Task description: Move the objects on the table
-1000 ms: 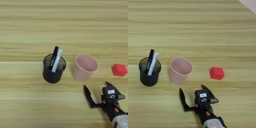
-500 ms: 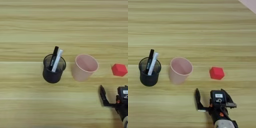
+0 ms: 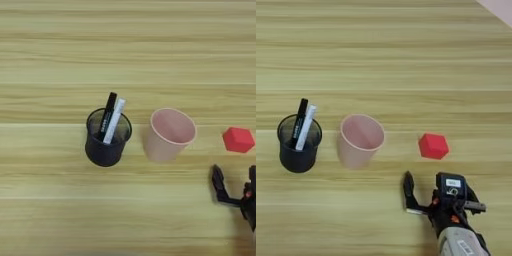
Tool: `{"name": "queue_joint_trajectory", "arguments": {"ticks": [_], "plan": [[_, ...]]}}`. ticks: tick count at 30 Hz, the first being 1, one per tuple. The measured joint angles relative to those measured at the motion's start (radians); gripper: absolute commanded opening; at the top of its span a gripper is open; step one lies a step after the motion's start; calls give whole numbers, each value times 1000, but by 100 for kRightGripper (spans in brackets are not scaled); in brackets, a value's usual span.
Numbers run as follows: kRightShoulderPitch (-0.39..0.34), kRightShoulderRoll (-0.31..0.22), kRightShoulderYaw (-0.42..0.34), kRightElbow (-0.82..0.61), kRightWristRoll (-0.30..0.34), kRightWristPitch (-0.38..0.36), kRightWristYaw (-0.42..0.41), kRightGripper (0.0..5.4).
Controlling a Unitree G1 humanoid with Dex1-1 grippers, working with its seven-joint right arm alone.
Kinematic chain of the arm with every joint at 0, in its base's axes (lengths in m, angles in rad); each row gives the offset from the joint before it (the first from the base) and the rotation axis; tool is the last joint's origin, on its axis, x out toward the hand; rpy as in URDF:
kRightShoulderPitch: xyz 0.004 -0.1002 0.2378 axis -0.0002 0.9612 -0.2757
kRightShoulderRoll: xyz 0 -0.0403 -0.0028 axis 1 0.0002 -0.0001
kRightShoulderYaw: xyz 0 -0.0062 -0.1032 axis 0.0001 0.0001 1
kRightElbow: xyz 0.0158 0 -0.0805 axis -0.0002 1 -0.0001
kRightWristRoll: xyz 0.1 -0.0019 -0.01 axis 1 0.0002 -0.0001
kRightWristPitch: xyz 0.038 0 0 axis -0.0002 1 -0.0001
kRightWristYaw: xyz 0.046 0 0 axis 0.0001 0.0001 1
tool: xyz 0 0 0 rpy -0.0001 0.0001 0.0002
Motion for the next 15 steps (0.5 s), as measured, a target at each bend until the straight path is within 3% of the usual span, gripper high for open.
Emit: {"name": "queue_joint_trajectory", "arguments": {"ticks": [15], "plan": [[-120,-70,-39,80,45,131,49,536]]}}
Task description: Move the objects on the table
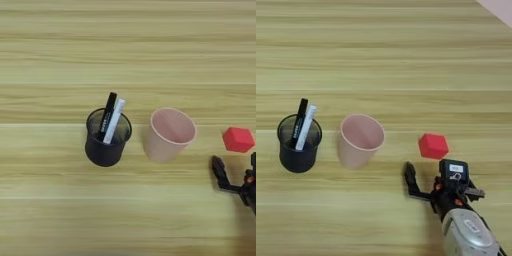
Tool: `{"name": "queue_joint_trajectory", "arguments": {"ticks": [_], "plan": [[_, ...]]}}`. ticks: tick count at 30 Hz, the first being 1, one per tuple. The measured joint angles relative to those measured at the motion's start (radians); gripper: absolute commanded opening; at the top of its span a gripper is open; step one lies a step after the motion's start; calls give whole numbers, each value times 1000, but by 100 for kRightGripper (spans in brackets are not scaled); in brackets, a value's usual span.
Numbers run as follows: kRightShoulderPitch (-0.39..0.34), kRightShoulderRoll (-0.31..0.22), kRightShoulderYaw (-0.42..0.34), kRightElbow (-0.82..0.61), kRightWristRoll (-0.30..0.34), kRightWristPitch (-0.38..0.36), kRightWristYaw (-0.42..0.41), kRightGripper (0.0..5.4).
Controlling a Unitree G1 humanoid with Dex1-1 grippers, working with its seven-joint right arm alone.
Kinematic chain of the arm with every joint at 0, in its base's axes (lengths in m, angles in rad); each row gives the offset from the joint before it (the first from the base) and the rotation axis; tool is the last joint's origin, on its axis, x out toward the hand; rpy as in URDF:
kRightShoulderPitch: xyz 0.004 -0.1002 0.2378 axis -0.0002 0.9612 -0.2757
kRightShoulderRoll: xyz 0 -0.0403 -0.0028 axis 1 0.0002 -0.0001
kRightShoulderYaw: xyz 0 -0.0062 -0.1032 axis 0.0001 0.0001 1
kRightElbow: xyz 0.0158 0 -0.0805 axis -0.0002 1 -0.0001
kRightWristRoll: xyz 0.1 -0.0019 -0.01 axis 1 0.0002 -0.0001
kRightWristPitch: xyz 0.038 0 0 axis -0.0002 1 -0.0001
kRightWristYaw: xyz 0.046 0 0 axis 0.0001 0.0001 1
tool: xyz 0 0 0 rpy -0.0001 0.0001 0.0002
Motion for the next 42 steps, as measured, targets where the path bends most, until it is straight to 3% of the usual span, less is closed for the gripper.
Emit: {"name": "queue_joint_trajectory", "arguments": {"ticks": [9,23,42], "plan": [[-86,-44,-19,94,32,46,37,536],[-179,-83,-13,237,36,15,57,536],[-228,-109,0,302,34,2,56,536]]}}
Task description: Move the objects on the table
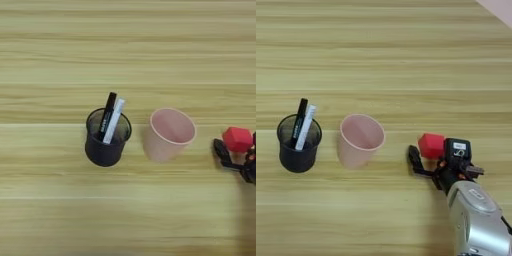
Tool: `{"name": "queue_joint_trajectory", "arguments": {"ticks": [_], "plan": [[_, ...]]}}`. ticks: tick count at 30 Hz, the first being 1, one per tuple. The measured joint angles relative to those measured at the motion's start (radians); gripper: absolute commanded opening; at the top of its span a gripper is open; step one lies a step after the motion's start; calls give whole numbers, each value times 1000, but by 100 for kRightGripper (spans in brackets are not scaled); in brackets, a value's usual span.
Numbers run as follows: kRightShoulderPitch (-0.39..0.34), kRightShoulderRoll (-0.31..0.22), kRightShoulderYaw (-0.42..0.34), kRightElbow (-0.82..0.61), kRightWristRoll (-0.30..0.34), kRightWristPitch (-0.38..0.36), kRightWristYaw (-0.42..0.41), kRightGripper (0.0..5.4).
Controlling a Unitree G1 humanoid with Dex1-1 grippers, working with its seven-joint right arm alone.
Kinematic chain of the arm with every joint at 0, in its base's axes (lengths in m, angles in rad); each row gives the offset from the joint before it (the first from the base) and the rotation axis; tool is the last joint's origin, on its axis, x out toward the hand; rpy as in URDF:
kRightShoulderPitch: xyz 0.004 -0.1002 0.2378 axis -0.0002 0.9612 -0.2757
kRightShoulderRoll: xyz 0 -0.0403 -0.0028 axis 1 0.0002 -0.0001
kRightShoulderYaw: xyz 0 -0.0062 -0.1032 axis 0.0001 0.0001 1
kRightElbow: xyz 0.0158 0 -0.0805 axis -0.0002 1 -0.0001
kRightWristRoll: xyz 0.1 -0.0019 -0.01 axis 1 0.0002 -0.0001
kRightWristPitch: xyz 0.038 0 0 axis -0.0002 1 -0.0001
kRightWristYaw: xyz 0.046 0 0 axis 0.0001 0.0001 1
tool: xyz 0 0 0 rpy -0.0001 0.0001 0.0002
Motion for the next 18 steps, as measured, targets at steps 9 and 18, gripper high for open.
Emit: {"name": "queue_joint_trajectory", "arguments": {"ticks": [9,18], "plan": [[-18,-3,0,22,0,-3,0,536],[-40,-8,1,51,0,-7,0,536]]}}
